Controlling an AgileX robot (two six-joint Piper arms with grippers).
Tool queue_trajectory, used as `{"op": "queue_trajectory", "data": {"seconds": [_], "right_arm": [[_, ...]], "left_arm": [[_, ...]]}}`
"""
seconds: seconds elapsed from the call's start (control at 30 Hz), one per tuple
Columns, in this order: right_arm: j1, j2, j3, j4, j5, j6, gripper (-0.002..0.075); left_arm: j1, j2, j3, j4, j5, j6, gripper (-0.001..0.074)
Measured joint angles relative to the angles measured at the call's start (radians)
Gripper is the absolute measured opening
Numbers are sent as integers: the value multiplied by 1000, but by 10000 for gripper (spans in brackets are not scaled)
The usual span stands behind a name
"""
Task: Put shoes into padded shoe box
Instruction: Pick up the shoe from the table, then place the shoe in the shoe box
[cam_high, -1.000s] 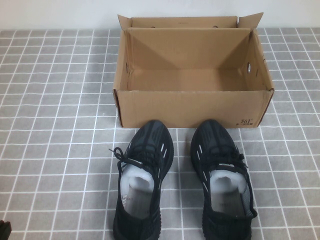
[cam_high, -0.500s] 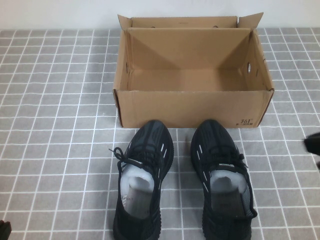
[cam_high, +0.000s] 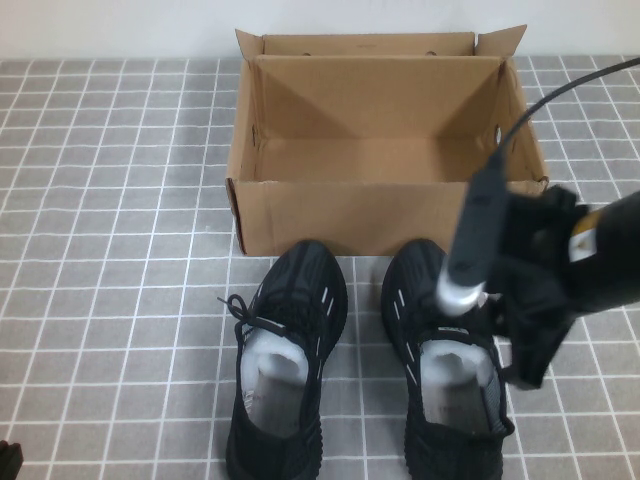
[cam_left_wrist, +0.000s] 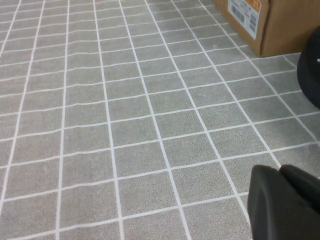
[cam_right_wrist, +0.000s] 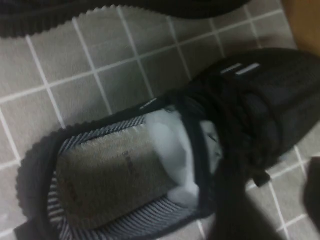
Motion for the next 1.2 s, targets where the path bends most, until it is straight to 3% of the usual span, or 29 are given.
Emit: {"op": "queue_trajectory", "data": {"seconds": [0.07,0.17,0.4,0.47,0.57,0.67,0.9,1.2], "right_arm": [[28,32,-6,-39,-9,10,367],[40,74,-8,-63,-20,16,444],[45,139,-12,-72,-85,26,469],[45,153,-12,-75,-99,55,419],[45,165,-12,-79,-105,122,171],[45,165,-12,-79,-91,168,49],[45,147,-56,-89,16,284,8],[45,146,-329,7,225,439,5]], "left_arm": [[0,0,0,0,0,0,-4],[0,0,0,0,0,0,-4],[0,0,0,0,0,0,-4],[0,0,0,0,0,0,-4],[0,0,0,0,0,0,-4],[0,0,0,0,0,0,-4],[0,0,0,0,0,0,-4],[0,0,0,0,0,0,-4]]}}
